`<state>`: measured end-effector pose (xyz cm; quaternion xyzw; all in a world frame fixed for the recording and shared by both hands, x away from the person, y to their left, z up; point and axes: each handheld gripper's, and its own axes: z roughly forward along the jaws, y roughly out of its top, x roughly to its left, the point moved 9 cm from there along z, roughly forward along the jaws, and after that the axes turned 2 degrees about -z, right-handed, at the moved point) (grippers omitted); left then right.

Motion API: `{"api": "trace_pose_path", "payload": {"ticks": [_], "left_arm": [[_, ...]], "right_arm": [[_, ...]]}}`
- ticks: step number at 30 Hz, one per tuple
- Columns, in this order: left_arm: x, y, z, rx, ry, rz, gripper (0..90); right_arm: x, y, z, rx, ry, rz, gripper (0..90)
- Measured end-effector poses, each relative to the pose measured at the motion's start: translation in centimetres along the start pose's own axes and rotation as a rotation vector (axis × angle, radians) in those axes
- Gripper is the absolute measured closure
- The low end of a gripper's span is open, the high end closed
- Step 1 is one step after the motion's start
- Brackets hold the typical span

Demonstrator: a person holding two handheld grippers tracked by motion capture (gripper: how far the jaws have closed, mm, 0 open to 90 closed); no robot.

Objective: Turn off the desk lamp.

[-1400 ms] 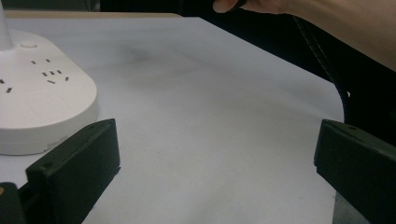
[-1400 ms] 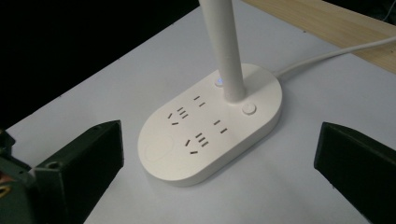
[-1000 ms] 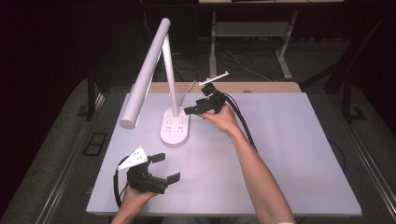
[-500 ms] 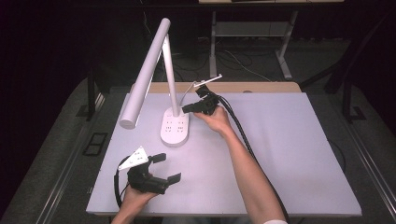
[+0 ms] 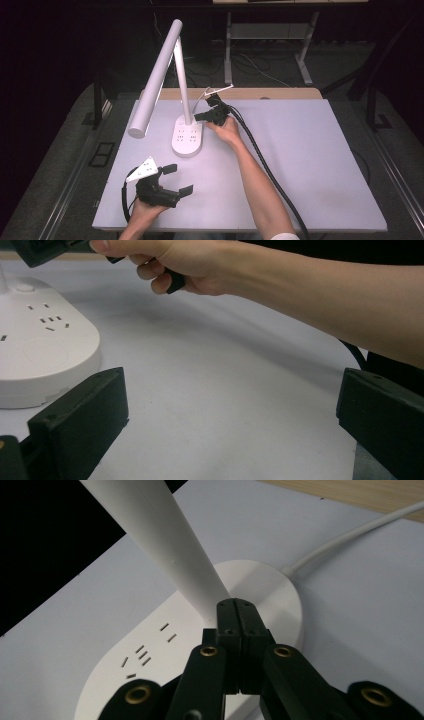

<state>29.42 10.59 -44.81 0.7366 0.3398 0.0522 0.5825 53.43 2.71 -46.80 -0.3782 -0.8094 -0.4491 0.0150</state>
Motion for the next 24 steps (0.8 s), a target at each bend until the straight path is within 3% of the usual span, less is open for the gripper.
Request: {"api": "trace_pose_path", "payload": {"ticks": [10, 13, 16, 19, 24], "left_arm": [[0.0, 0.0, 0.0, 0.001, -0.001, 0.001, 0.0], [0.1, 0.0, 0.0, 0.0, 0.005, -0.004, 0.0], [0.1, 0.0, 0.0, -0.003, 0.004, -0.008, 0.0], [0.0, 0.0, 0.0, -0.004, 0.001, -0.006, 0.0], [0.1, 0.0, 0.1, -0.003, 0.001, -0.01, 0.0]], "right_arm": [[-0.7, -0.9, 1.7, 0.0, 0.004, 0.037, 90.0], [-0.6, -0.9, 1.8, -0.003, 0.012, 0.057, 90.0], [-0.5, -0.9, 1.9, 0.01, -0.013, 0.049, 90.0], [-0.7, -1.1, 1.9, 0.002, 0.003, 0.071, 90.0], [-0.4, -1.0, 1.8, 0.012, -0.025, 0.047, 90.0]]}}
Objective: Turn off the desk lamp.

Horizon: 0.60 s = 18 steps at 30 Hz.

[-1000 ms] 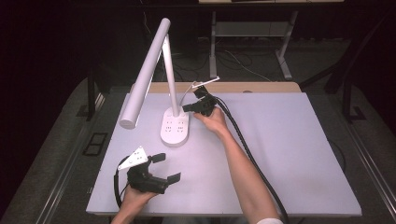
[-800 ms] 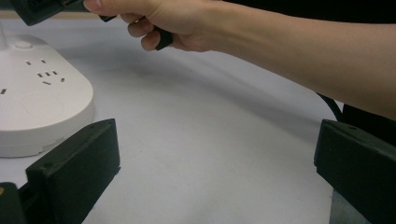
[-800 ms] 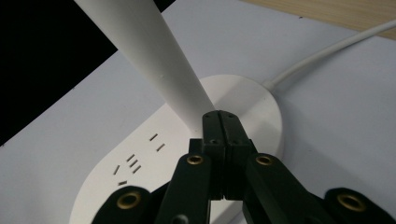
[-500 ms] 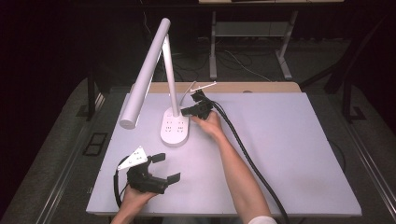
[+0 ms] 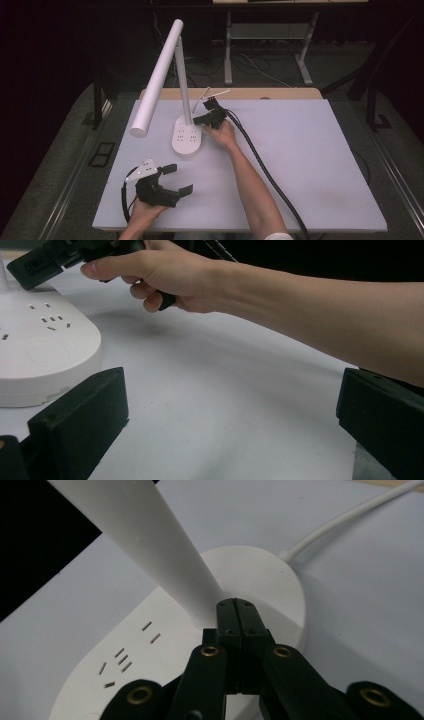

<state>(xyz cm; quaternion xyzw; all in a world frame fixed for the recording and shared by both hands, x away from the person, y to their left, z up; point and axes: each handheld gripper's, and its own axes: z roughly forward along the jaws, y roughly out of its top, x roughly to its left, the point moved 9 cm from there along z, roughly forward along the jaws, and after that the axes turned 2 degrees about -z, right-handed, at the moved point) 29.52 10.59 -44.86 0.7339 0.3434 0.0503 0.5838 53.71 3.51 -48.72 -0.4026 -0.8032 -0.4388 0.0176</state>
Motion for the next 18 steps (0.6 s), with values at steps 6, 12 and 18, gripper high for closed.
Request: {"api": "trace_pose_path", "payload": {"ticks": [6, 12, 18], "left_arm": [[0.0, 0.0, 0.01, 0.001, 0.001, 0.002, 0.0], [-0.01, 0.0, 0.01, 0.001, 0.001, 0.003, 0.0], [-0.1, -0.02, 0.01, 0.003, -0.002, 0.006, 0.0]], "right_arm": [[0.11, 0.14, 0.01, -0.014, -0.011, -0.008, 90.0], [0.19, 0.04, 0.06, -0.008, -0.009, -0.017, 90.0], [0.13, -0.12, 0.14, -0.007, -0.018, -0.019, 90.0]]}}
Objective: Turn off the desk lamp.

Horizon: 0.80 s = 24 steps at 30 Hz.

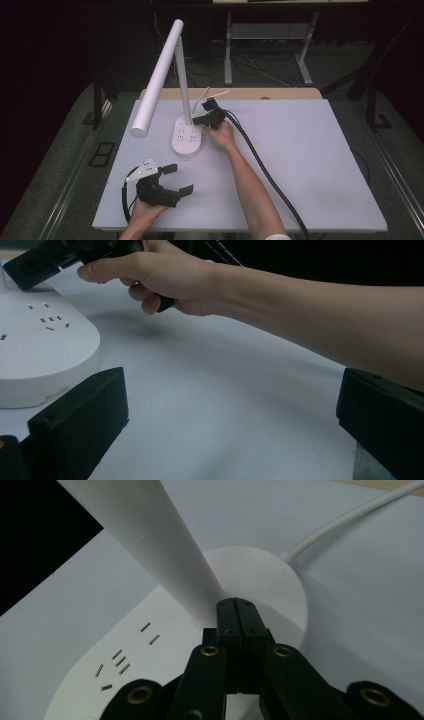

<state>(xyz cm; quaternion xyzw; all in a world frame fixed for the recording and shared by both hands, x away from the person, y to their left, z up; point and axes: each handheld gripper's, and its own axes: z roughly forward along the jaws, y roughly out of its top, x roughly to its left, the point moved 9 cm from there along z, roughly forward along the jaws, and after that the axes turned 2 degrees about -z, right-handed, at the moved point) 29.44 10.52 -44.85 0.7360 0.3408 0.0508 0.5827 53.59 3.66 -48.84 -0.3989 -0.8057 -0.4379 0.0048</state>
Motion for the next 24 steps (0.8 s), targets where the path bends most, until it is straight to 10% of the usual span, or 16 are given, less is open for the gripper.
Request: {"api": "trace_pose_path", "payload": {"ticks": [24], "left_arm": [[0.13, 0.11, -0.06, -0.01, -0.003, -0.015, 0.0]], "right_arm": [[-0.27, 0.08, -0.16, -0.011, -0.027, 0.024, 90.0]]}}
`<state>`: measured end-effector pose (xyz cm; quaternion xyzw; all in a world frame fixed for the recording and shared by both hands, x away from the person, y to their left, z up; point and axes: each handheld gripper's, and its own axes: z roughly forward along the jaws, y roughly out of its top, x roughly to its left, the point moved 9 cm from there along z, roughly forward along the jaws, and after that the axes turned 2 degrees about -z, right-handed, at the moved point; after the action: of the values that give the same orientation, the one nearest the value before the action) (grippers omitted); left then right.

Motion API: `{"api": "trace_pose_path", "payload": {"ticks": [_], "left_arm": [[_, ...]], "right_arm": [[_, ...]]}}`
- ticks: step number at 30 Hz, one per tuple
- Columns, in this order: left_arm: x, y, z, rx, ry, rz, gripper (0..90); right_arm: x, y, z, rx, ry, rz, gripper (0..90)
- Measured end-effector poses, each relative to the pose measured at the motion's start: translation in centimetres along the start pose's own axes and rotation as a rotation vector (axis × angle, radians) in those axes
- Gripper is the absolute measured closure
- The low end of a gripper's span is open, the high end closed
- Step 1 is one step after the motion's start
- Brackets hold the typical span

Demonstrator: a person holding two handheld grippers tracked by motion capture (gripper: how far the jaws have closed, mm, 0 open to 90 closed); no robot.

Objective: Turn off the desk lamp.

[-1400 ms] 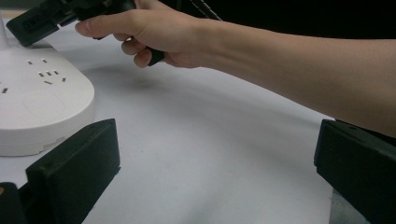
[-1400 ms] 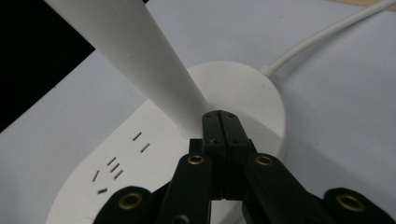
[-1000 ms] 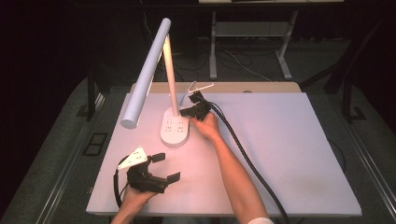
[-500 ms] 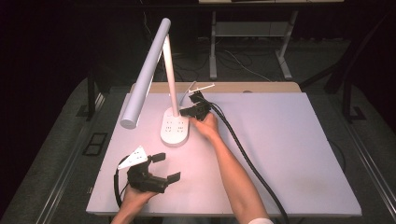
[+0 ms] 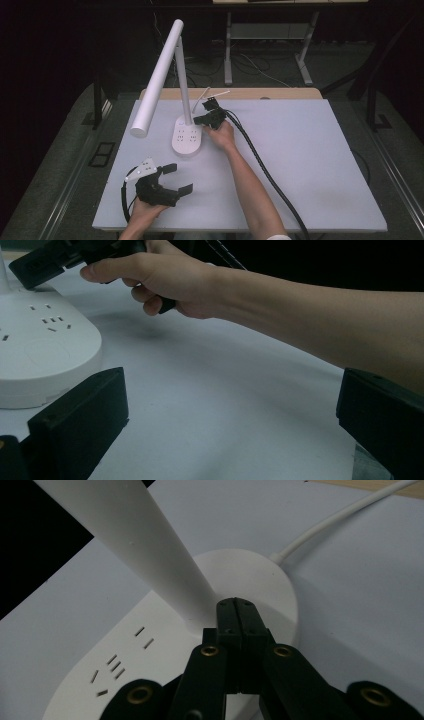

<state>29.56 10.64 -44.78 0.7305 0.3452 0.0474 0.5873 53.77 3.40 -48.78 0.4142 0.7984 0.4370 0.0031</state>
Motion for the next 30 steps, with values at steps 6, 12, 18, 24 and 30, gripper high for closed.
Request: {"api": "trace_pose_path", "payload": {"ticks": [6, 12, 18, 24, 30], "left_arm": [[0.0, 0.0, 0.0, 0.0, -0.002, -0.002, 0.0], [0.0, 0.0, 0.0, 0.001, -0.001, -0.003, 0.0], [0.0, 0.0, 0.0, 0.004, -0.001, 0.001, 0.0], [0.0, 0.0, 0.0, -0.001, -0.001, 0.0, 0.0], [0.0, 0.0, 0.0, -0.005, 0.003, -0.005, 0.0]], "right_arm": [[0.0, 0.0, 0.0, -0.005, -0.003, -0.01, 90.0], [0.0, 0.1, -0.3, -0.007, -0.017, -0.015, 90.0], [0.1, 0.6, -1.4, -0.023, -0.011, -0.027, 89.9], [0.1, 0.8, -2.8, 0.007, -0.031, -0.059, 89.9], [0.1, 1.0, -5.2, -0.001, -0.027, -0.083, 86.5]]}}
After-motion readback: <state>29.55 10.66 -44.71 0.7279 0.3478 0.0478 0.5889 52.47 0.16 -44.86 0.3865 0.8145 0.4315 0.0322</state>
